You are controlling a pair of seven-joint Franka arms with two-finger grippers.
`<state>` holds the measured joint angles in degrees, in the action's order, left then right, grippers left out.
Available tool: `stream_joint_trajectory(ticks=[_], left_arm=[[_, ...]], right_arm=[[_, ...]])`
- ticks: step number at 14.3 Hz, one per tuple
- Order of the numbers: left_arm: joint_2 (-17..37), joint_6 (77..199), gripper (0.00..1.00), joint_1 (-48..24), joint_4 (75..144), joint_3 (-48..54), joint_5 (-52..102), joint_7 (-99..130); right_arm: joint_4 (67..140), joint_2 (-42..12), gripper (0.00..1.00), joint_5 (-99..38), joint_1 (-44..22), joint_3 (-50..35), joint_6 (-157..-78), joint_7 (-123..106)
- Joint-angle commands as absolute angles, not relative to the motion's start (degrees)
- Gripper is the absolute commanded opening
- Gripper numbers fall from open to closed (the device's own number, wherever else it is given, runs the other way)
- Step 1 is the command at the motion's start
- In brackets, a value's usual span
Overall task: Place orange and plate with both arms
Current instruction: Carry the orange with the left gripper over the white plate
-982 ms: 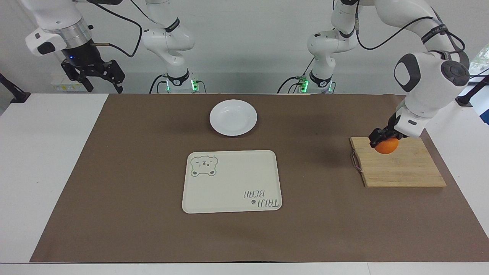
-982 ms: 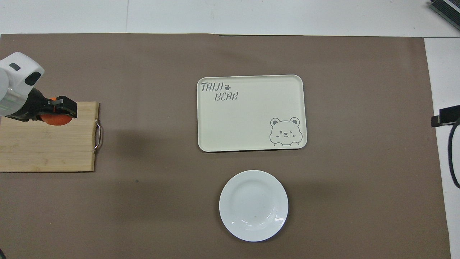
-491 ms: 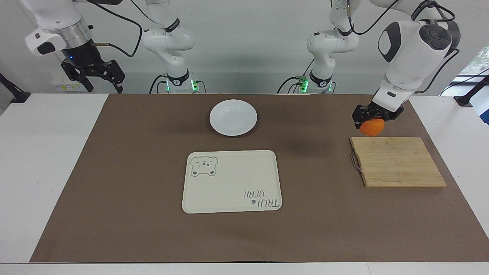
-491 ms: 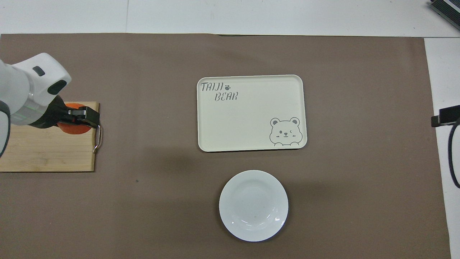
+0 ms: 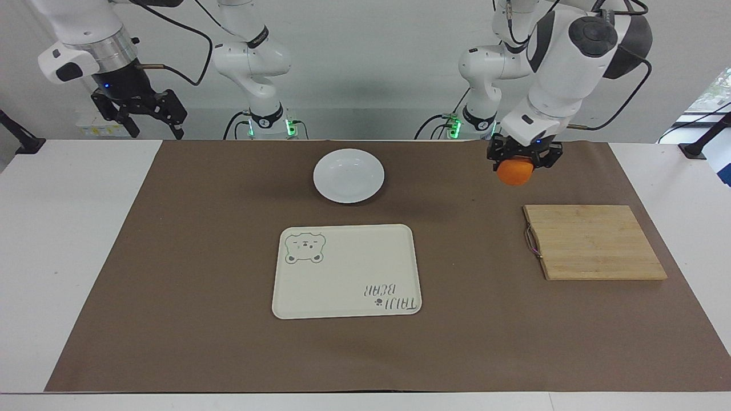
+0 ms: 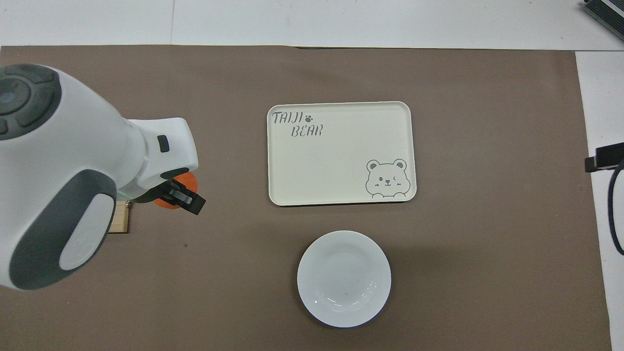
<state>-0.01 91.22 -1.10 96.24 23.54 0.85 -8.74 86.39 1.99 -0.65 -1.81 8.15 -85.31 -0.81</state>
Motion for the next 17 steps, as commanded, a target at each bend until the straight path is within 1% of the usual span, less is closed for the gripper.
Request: stream_joint_trajectory(ticks=[1,4,9,12,14,17], left_arm=[[-1.23,92.97,0.0,-4.82,96.94,23.29,2.98,-10.81],[-0.97,97.8,0.0,-10.18,99.48,23.29,3.08,-10.37],[0.17,109.05,0.0,-18.44,108.7,23.12,4.22,-10.64],[3.07,116.25,0.0,-22.92,112.75,23.12,4.22,-10.46],[3.6,119.08,0.0,-24.43,114.34,23.03,4.13,-10.02],[6.32,121.36,0.0,-26.45,114.52,23.03,3.69,-9.93]], right_arm=[[87.54,3.25,1.0,-0.26,-1.67,7.91,-84.99,0.18],[87.54,3.25,1.0,-0.26,-1.67,7.82,-84.99,0.18],[87.54,3.25,1.0,-0.26,-1.67,7.82,-84.9,0.18],[87.54,3.25,1.0,-0.26,-1.67,7.82,-84.99,0.18],[87.54,3.25,1.0,-0.26,-1.67,7.82,-84.9,0.18],[87.54,3.25,1.0,-0.26,-1.67,7.82,-84.99,0.18]])
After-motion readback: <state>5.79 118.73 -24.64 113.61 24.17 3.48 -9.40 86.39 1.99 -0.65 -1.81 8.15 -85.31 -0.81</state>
